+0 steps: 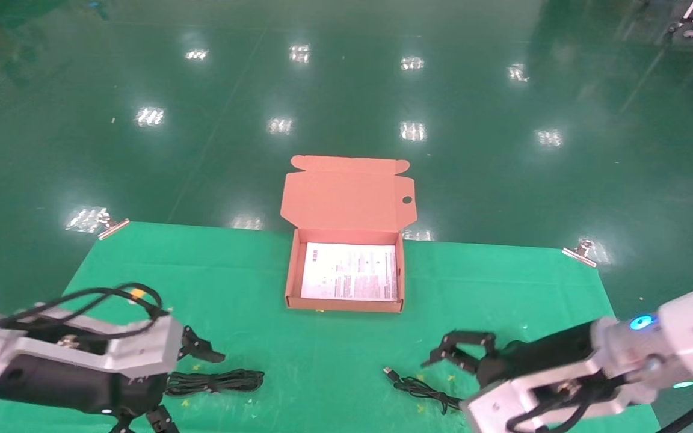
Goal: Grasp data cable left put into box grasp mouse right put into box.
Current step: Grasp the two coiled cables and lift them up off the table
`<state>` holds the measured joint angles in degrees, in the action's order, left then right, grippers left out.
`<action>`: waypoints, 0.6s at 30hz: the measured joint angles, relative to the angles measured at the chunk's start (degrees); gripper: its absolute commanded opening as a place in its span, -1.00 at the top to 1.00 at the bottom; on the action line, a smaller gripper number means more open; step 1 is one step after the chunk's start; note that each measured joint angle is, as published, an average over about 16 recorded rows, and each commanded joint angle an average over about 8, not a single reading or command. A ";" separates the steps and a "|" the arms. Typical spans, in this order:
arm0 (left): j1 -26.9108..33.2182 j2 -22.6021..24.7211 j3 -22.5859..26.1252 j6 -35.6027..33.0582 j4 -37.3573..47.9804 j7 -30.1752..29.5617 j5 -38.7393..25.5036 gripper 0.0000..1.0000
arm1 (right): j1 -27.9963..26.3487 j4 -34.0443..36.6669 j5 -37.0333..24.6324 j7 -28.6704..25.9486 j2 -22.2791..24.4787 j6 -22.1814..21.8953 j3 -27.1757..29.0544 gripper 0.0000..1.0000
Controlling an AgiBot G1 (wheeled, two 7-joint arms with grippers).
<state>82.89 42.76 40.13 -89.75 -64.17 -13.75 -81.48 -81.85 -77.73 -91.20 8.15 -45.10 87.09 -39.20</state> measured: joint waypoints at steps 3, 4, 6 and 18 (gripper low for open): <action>1.65 2.14 3.18 0.63 1.86 0.38 -5.09 -1.00 | 0.29 0.08 -4.37 1.05 -1.48 -1.09 -2.62 -1.00; 2.05 2.87 4.16 0.94 2.52 0.43 -6.72 -1.00 | 0.51 0.11 -5.72 1.21 -1.91 -1.57 -3.36 -1.00; 2.62 4.32 5.95 1.82 3.86 0.42 -9.88 -1.00 | 1.07 0.18 -8.45 1.19 -2.69 -2.71 -4.66 -1.00; 1.17 10.92 10.57 11.91 11.92 -2.65 -21.69 -1.00 | 6.35 0.42 -29.21 -9.44 -6.76 -14.25 -8.65 -1.00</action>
<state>84.06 53.68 50.70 -77.84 -52.25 -16.40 -103.16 -75.50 -77.31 -120.42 -1.29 -51.86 72.83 -47.85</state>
